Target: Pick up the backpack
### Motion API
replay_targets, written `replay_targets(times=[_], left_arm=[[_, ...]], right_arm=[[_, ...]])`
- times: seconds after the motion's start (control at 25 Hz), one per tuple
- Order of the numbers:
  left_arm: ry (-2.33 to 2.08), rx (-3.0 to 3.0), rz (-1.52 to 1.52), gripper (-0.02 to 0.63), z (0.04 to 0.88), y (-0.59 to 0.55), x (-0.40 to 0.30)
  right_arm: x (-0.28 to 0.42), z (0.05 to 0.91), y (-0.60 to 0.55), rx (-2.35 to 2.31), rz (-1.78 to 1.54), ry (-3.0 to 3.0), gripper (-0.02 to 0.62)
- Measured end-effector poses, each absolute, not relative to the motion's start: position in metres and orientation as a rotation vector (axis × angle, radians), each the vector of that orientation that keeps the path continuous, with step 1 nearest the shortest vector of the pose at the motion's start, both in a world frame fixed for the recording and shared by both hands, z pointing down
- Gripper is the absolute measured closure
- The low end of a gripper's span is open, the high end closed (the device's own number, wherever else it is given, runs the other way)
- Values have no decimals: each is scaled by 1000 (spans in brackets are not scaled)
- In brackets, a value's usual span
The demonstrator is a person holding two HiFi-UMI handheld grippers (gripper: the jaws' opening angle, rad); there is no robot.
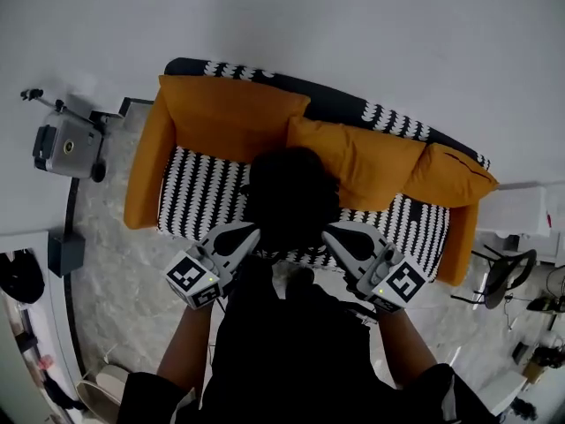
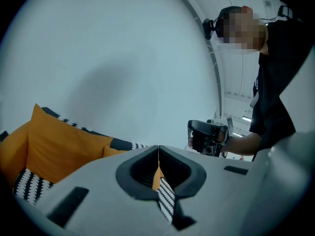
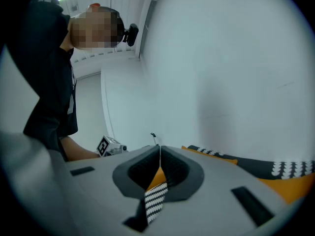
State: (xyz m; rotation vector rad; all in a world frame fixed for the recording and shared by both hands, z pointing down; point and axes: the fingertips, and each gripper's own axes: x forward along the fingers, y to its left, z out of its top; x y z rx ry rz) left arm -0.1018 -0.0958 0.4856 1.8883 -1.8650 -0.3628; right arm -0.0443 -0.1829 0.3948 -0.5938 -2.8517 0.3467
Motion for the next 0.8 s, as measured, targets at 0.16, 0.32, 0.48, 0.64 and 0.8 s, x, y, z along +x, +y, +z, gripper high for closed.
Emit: replay_targets(times=[0.16, 0.32, 0.48, 0.64, 0.8], left_arm=[[-1856, 1852, -410, 581, 497, -92, -124], [-1879, 1819, -427, 581, 513, -86, -139], [-1873, 1793, -424, 581, 530, -84, -143], [-1879, 1783, -367, 581, 546, -90, -143], [-1900, 1780, -319, 581, 561, -100, -146]], right_arm=[[-64, 404, -188, -522, 309, -2827, 568], [-78, 414, -193, -498, 304, -2834, 566], [-84, 430, -197, -489, 304, -2821, 566], [-89, 454, -211, -503, 313, -2796, 566], [-97, 479, -227, -528, 322, -2787, 566]])
